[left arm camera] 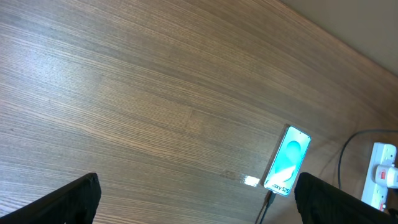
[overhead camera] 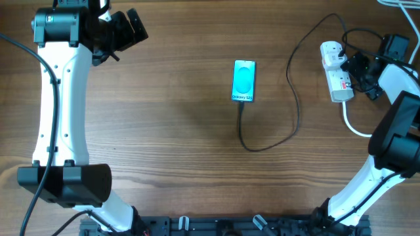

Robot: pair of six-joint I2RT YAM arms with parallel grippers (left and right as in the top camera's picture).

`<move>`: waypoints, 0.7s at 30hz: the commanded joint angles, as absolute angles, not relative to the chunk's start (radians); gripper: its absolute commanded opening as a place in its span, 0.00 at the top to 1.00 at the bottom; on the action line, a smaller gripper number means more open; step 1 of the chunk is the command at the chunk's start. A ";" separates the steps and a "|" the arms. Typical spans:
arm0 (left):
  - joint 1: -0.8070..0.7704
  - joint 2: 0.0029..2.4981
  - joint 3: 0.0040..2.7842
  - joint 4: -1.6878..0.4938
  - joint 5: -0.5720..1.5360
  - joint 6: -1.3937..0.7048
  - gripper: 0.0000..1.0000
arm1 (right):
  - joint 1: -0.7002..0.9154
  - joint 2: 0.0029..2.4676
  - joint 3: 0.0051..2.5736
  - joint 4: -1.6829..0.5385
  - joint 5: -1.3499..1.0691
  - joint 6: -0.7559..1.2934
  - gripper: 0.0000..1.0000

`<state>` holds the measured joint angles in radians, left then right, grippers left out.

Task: Plug charger to phone and switch on socket

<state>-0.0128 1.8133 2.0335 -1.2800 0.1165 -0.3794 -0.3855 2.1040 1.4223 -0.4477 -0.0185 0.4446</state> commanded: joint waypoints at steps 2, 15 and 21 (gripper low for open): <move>-0.010 1.818 2.027 -1.280 0.106 -0.371 0.00 | -0.368 2.150 1.411 -0.484 -0.108 0.390 0.00; -0.010 1.818 2.027 -1.280 0.106 -0.371 0.00 | -0.366 2.150 1.411 -0.525 -0.118 0.387 0.00; -0.010 1.818 2.027 -1.280 0.106 -0.371 0.00 | -0.366 2.151 1.411 -0.527 -0.159 0.363 0.00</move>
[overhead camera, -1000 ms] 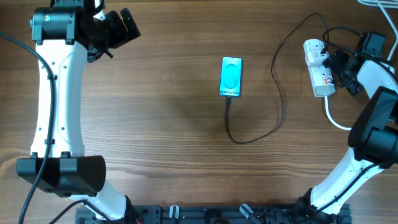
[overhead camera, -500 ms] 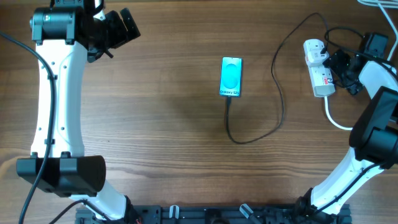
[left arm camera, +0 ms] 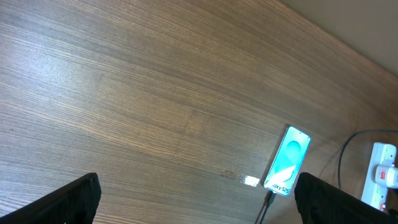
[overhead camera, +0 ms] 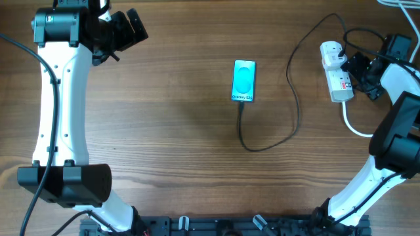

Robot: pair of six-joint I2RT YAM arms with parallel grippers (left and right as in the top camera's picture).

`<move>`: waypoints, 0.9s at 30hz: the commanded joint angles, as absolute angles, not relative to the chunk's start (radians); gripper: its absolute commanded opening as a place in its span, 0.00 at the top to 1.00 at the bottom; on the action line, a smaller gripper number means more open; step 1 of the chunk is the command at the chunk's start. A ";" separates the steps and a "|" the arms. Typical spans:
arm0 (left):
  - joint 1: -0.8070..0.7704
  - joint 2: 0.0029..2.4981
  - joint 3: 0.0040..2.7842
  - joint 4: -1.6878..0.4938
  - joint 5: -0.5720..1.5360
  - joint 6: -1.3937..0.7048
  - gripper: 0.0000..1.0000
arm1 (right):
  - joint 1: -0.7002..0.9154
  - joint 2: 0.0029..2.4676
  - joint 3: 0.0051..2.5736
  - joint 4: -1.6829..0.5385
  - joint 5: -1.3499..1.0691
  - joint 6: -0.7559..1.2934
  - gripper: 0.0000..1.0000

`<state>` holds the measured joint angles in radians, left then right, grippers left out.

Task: Plug charger to phone and switch on socket

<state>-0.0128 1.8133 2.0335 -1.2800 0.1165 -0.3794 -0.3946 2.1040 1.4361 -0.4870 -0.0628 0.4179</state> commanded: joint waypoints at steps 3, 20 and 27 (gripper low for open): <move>-0.010 1.818 2.027 -1.280 0.106 -0.371 0.00 | -0.366 2.151 1.411 -0.533 -0.159 0.362 0.00; -0.010 1.818 2.027 -1.280 0.106 -0.371 0.00 | -0.360 1.547 1.397 -0.885 -0.105 0.396 0.00; -0.010 1.818 2.027 -1.280 0.106 -0.371 0.00 | -0.183 1.055 1.027 -0.878 -0.108 0.526 0.00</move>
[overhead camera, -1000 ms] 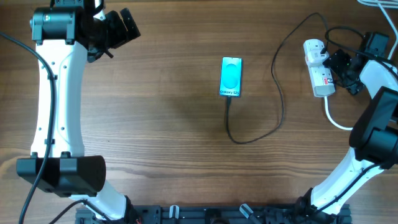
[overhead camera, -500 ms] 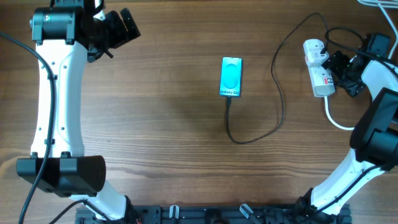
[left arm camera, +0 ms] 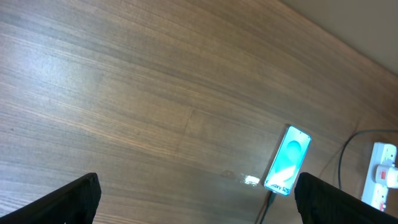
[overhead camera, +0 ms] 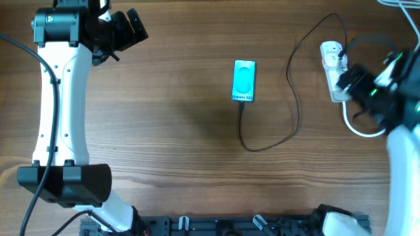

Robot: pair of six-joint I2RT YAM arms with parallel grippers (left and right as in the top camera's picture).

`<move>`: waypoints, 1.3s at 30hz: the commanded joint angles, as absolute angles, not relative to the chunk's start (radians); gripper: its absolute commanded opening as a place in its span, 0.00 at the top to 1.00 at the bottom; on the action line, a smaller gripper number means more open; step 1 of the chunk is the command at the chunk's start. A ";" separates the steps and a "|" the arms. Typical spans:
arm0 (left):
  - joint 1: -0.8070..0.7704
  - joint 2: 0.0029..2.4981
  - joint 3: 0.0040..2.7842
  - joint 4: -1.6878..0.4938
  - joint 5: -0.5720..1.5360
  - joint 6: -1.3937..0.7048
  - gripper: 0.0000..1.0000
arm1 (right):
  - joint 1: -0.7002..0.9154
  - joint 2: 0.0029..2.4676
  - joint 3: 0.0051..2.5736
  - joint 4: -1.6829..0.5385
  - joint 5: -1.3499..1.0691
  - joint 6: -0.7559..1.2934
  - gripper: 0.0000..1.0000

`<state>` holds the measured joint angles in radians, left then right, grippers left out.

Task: Plug charger to phone and switch on socket

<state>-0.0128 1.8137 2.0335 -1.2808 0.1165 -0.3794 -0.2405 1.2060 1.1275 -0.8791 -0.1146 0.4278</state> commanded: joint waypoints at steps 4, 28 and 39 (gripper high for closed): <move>-0.010 1.818 2.027 -1.280 0.106 -0.371 0.00 | -0.145 0.903 0.955 -0.941 -0.147 0.826 0.00; -0.010 1.818 2.027 -1.280 0.106 -0.371 0.01 | 0.020 0.403 0.683 -0.584 -0.160 0.107 0.00; -0.010 1.818 2.027 -1.280 0.106 -0.371 0.00 | 0.076 0.003 0.108 -0.064 -0.181 0.115 0.00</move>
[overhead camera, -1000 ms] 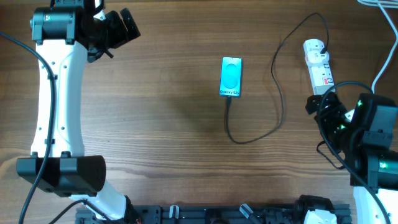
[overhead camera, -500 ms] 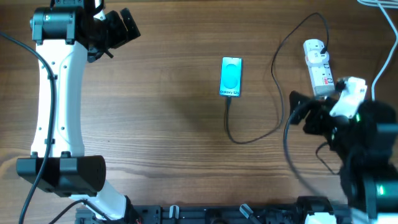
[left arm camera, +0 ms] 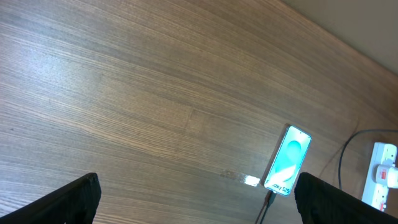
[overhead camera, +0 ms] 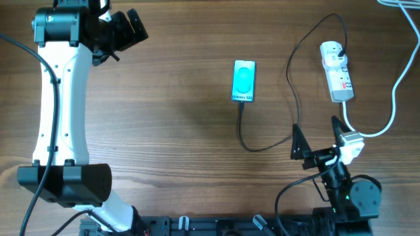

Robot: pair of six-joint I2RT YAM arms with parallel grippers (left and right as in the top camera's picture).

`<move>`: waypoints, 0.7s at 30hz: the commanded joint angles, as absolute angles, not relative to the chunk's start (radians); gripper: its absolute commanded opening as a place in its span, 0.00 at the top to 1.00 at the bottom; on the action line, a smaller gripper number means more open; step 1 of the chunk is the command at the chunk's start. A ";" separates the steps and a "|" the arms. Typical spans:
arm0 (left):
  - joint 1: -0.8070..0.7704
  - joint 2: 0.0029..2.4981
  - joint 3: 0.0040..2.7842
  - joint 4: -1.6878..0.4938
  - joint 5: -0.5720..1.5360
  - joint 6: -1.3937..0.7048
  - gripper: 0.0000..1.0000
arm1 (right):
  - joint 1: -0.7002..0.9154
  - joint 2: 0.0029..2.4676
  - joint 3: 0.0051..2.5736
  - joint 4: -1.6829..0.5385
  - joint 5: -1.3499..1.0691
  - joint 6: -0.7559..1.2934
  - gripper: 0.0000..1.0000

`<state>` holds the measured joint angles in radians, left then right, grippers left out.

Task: Plug charger to phone and switch on socket

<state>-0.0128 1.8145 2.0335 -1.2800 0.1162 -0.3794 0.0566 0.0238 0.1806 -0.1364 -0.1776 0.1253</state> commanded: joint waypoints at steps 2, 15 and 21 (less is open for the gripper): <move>-0.010 1.818 2.027 -1.280 0.106 -0.371 0.00 | 0.079 0.003 0.066 -0.002 -0.173 0.116 0.00; -0.010 1.818 2.027 -1.280 0.106 -0.371 0.00 | 0.081 0.003 0.005 0.005 -0.105 0.160 0.00; -0.010 1.818 2.027 -1.280 0.106 -0.371 0.00 | 0.081 0.004 0.005 0.006 -0.105 0.160 0.00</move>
